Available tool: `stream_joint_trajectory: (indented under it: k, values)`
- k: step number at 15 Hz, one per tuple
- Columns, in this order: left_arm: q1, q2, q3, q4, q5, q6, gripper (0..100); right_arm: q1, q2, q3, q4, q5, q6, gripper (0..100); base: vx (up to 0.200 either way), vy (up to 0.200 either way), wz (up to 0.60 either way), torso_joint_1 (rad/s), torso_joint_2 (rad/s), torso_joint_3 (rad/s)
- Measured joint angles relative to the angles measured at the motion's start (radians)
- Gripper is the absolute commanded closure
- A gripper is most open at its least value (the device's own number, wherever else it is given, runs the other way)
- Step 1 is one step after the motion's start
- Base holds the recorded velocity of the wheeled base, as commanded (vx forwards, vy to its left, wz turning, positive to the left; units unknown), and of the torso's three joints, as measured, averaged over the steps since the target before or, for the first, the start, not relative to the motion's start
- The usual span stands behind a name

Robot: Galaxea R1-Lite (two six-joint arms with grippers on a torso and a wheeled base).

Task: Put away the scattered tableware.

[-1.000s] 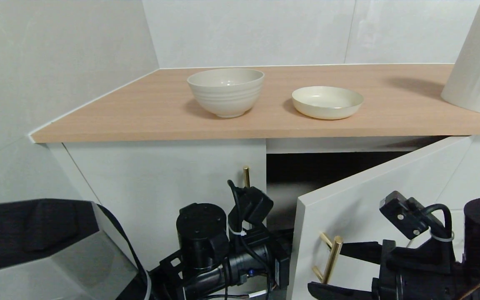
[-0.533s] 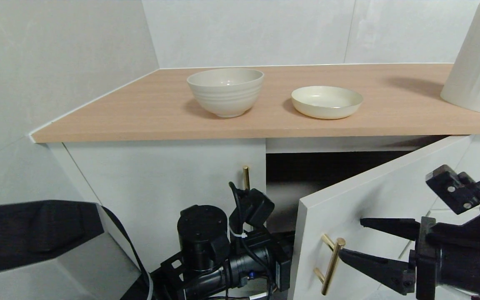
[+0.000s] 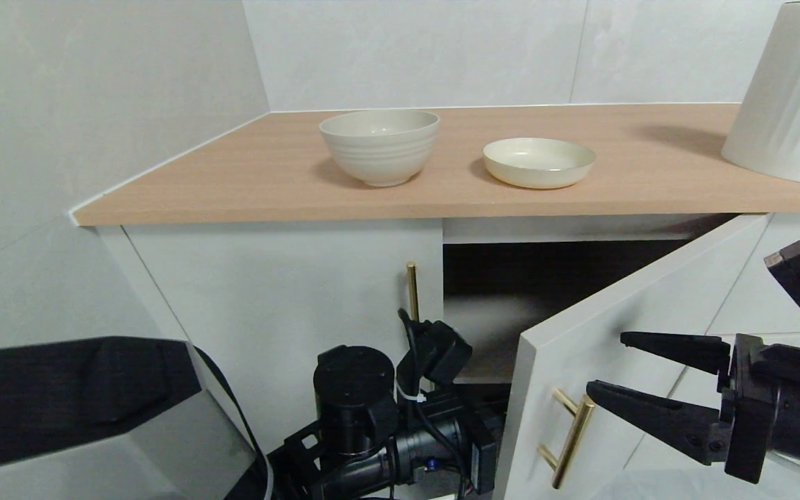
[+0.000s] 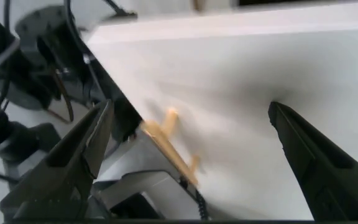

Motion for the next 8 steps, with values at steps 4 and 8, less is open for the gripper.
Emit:
stream_joint_trajectory:
  k: [4,8]
  values:
    - [0.002,0.027,-0.046,0.003,0.003,0.0,100,0.0,-0.023,-0.006,0.004,0.002,0.001,0,0.0,0.0,0.0,0.0,0.0,0.0]
    - [0.003,0.036,-0.1,0.072,0.007,0.0,100,0.0,-0.052,-0.015,0.008,0.003,0.001,0,0.0,0.0,0.0,0.0,0.0,0.0]
